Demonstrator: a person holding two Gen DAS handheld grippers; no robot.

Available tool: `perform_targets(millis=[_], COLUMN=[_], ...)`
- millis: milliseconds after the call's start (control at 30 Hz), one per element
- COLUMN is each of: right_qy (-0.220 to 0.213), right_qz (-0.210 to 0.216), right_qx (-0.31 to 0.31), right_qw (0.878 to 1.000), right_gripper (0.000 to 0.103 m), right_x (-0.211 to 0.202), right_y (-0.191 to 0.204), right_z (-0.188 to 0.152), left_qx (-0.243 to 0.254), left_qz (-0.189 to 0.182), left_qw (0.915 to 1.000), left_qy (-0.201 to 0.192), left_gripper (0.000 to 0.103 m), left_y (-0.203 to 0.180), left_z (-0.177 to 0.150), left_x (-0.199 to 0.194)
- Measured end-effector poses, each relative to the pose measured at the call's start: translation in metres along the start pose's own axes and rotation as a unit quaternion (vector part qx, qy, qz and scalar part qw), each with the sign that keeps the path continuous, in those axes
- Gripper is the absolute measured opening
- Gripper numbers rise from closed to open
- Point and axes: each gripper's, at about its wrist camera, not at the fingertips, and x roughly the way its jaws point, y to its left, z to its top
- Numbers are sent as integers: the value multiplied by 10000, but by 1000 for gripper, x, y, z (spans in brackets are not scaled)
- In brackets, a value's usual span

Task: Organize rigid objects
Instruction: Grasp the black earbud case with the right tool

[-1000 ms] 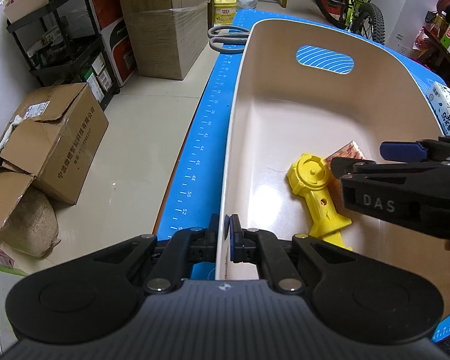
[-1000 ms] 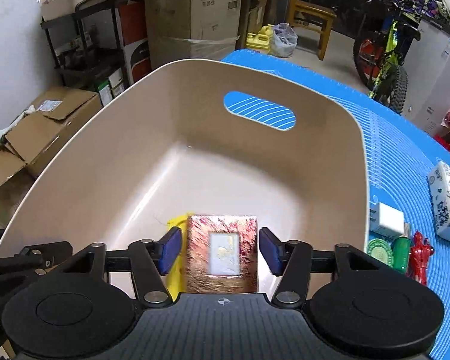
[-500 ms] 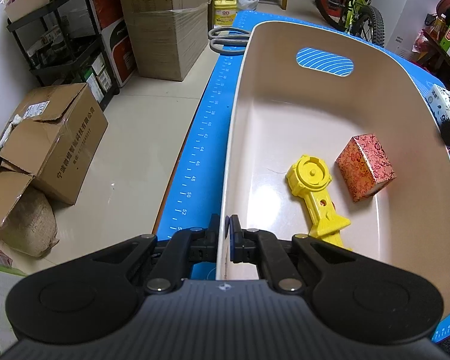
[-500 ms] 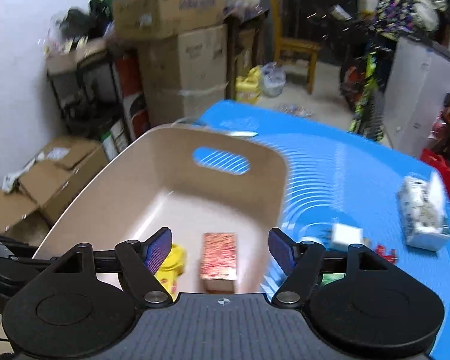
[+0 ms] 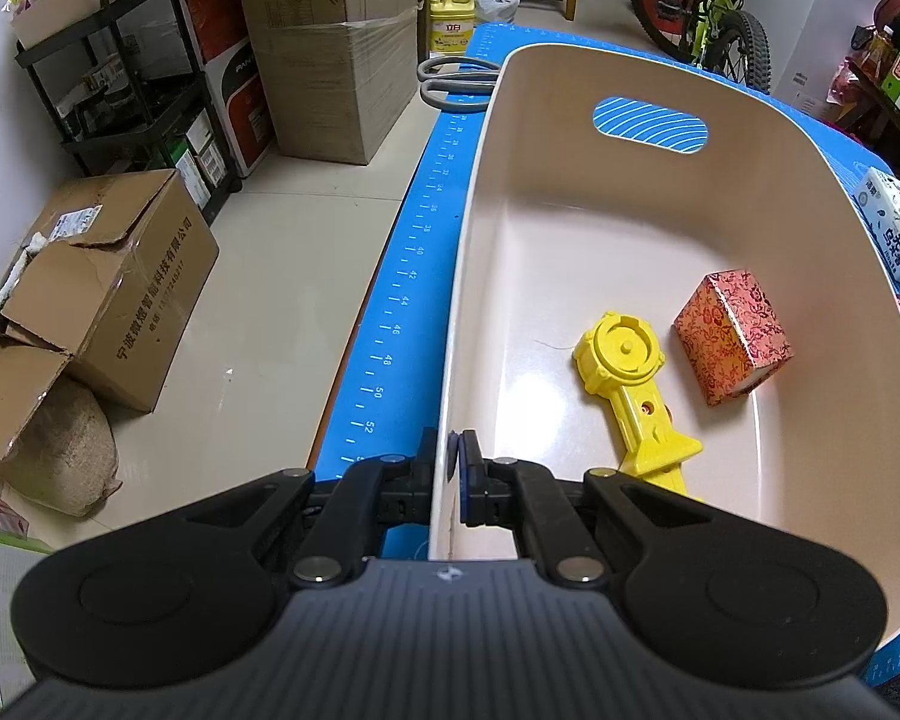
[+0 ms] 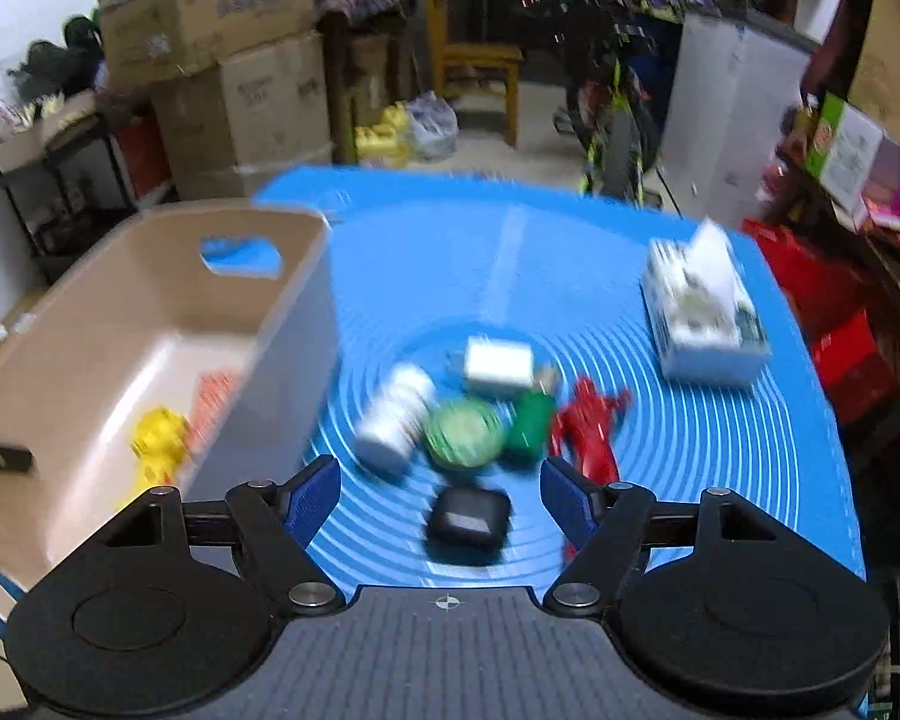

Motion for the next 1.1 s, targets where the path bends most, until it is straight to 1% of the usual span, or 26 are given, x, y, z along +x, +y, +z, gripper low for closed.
perform_targets(millis=[133, 200, 333, 500, 633, 667, 733, 800, 867, 900, 967, 1100], right_qy=[240, 299, 344, 470, 485, 394, 345, 296, 223, 204, 148, 156], right_qz=[-3, -19, 1, -203, -327, -334, -382, -413, -325, -336, -325, -326], right_qx=[-37, -46, 138, 360, 547, 563, 516, 415, 403, 387, 366, 302], right_qw=[9997, 9995, 9993, 9980, 9968, 9971, 9973, 9978, 9984, 9985, 9987, 9989], right_gripper=[78, 78, 78, 78, 78, 77, 77, 74, 64, 62, 54, 54], right_x=[16, 26, 47, 78, 95, 95, 97, 98, 96, 96, 95, 94], right_y=[-1, -2, 1, 3, 1, 0, 3, 5, 6, 6, 5, 5], right_z=[-20, -23, -21, -20, -21, -21, -21, -21, -22, -23, -23, -24], left_qx=[7, 7, 7, -1, -13, -12, -9, -14, -16, -20, -27, -55], left_qz=[5, 6, 6, -3, -11, -9, -2, 0, -4, -5, -8, -27], left_qw=[10000, 10000, 10000, 10000, 10000, 10000, 10000, 10000, 10000, 10000, 10000, 10000], left_qy=[-3, -3, -1, -2, 1, 2, 2, -5, -7, -7, -9, -8], left_gripper=[8, 8, 8, 8, 8, 8, 8, 8, 8, 8, 8, 8], left_y=[0, 0, 0, 0, 0, 0, 0, 0, 0, 0, 0, 1], left_z=[0, 0, 0, 0, 0, 0, 0, 0, 0, 0, 0, 0], left_x=[0, 0, 0, 0, 0, 0, 0, 0, 0, 0, 0, 0])
